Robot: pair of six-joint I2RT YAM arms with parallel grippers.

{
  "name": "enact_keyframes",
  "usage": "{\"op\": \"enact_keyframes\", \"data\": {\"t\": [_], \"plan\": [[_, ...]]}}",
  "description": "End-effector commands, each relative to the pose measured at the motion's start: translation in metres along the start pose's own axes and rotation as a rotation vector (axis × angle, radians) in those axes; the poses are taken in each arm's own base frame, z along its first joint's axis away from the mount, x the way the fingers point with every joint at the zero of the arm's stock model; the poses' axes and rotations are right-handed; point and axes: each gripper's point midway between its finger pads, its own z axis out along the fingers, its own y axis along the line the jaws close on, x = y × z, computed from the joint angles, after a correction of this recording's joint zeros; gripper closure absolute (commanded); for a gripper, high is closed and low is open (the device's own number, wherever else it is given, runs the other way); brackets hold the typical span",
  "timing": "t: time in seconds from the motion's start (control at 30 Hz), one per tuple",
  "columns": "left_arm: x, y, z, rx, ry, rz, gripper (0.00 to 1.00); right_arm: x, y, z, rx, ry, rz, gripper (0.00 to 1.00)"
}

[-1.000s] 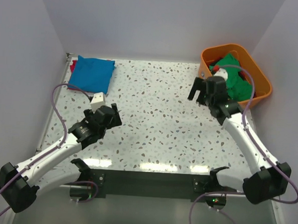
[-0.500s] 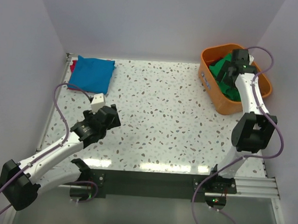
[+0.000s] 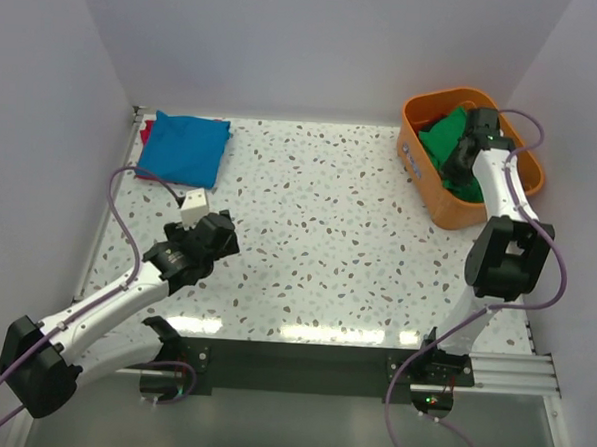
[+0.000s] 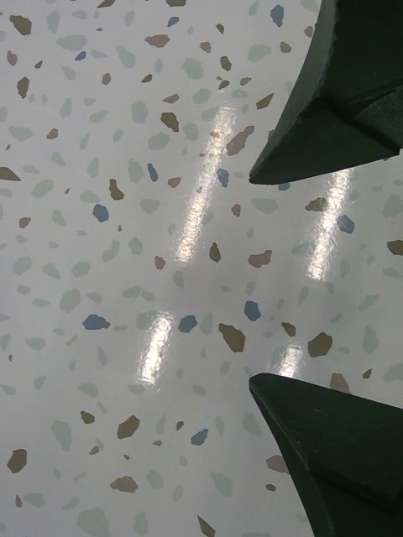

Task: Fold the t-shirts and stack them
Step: Grab the tshirt from the pile, then move the tshirt to the center of the board

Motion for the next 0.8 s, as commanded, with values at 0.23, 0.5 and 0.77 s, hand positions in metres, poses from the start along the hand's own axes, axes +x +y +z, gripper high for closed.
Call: {"op": "enact_keyframes", "data": {"t": [0.23, 0.5, 0.77], "plan": [[-0.015, 0.001, -0.007, -0.001, -0.048, -0.064, 0.0, -0.105, 0.046, -0.143, -0.339, -0.44, 0.011, 1.0], [-0.017, -0.006, -0.015, 0.067, -0.042, -0.115, 0.0, -0.111, 0.137, -0.35, -0.806, -0.723, -0.233, 1.0], [-0.025, 0.001, -0.031, 0.094, -0.059, -0.184, 0.0, -0.013, 0.231, -0.512, -1.365, -0.757, -0.427, 1.0]]}}
